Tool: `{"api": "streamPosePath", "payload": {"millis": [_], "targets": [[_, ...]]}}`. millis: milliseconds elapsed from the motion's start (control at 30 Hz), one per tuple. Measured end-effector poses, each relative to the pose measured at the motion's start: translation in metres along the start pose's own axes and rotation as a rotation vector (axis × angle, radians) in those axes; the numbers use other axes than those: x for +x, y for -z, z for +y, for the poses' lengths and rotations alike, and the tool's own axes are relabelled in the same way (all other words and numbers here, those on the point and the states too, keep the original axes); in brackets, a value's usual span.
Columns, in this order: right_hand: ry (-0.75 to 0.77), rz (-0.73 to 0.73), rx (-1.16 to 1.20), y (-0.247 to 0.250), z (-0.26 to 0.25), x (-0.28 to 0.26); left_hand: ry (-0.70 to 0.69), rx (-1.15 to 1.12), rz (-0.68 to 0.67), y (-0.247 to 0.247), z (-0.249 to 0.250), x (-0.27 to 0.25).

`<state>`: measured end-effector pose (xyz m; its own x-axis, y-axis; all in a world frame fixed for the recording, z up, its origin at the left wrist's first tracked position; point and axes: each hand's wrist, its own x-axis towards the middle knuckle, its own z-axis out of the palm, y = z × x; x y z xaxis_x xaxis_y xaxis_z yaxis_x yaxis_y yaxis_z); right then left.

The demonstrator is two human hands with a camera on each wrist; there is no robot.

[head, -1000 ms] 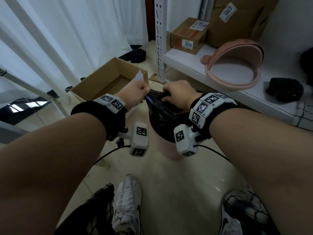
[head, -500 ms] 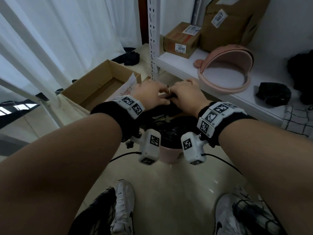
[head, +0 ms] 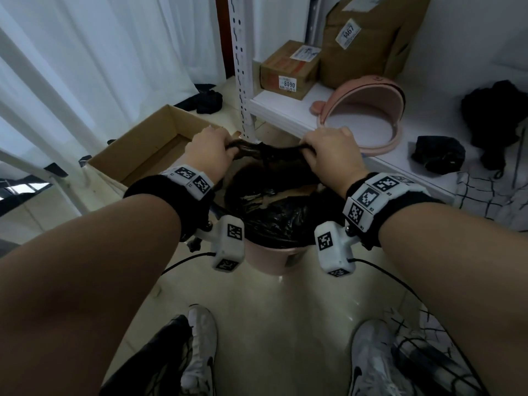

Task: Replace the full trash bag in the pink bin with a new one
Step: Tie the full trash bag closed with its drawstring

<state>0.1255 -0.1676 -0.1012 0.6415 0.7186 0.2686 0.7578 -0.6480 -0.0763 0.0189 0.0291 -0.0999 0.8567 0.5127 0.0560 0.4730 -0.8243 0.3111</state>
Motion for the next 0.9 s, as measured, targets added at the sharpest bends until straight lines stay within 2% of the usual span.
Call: {"api": "streamPosePath", "payload": {"millis": [67, 133, 200, 233, 300, 400, 467, 533, 633, 667, 733, 833, 900], "targets": [[-0.042, -0.113, 0.086, 0.001, 0.002, -0.008, -0.082, 0.049, -0.087, -0.002, 0.01, -0.006], [-0.164, -0.324, 0.113, 0.002, 0.008, -0.017, -0.174, 0.112, -0.131, -0.008, 0.023, -0.009], [-0.252, -0.476, 0.0, 0.002, 0.015, -0.025, -0.247, 0.163, -0.128, -0.014, 0.038, -0.009], [-0.27, -0.494, -0.064, 0.004, 0.017, -0.027, -0.274, 0.205, -0.127, -0.016, 0.045, -0.008], [-0.306, -0.369, -0.114, 0.011, 0.022, -0.03, -0.32, 0.313, -0.113, -0.017, 0.058, -0.006], [-0.302, -0.033, -0.001, 0.024, 0.029, -0.031, -0.288, 0.373, -0.052, -0.015, 0.07, -0.001], [-0.286, 0.019, 0.163, 0.028, 0.03, -0.034, -0.239, 0.365, -0.016, -0.011, 0.07, 0.002], [-0.333, -0.112, 0.238, 0.022, 0.036, -0.038, -0.219, 0.346, -0.025, -0.007, 0.067, 0.002], [-0.349, -0.489, 0.112, 0.005, 0.046, -0.04, -0.263, 0.32, -0.057, -0.002, 0.064, -0.004], [-0.342, -0.527, 0.096, 0.004, 0.046, -0.039, -0.291, 0.294, -0.061, -0.001, 0.063, -0.008], [-0.372, -0.454, 0.166, 0.01, 0.041, -0.036, -0.347, 0.179, -0.071, 0.002, 0.062, -0.016], [-0.476, -0.155, 0.4, 0.026, 0.033, -0.028, -0.446, 0.02, -0.141, 0.008, 0.063, -0.03], [-0.508, -0.004, 0.529, 0.034, 0.026, -0.024, -0.515, 0.001, -0.266, 0.009, 0.063, -0.038]]}}
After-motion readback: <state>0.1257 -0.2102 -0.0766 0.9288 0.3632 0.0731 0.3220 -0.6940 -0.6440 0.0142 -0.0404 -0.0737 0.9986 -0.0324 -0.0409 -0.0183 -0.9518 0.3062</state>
